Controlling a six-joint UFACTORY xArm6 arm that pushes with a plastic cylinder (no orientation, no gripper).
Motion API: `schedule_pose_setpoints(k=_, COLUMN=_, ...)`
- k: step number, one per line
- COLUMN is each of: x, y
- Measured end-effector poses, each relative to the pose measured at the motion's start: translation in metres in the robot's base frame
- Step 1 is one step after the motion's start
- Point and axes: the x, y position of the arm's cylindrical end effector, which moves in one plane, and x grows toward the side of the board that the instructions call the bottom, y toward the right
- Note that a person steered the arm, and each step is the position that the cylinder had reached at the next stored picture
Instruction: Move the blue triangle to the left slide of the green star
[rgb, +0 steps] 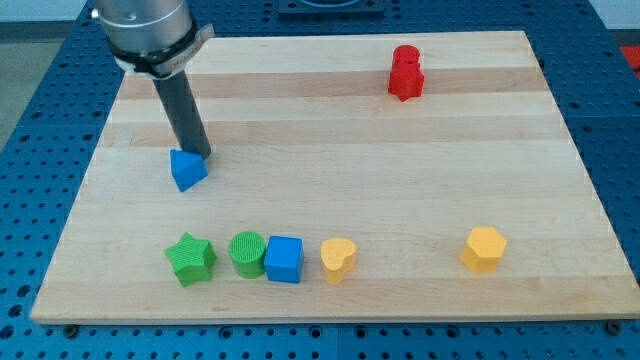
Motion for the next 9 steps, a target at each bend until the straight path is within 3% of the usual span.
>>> schedule_pose_setpoints(k=3, x=0.068, y=-0.001)
schedule_pose_setpoints(k=6, x=0.048, y=-0.011)
schedule_pose_setpoints(k=9, x=0.080, y=-0.015)
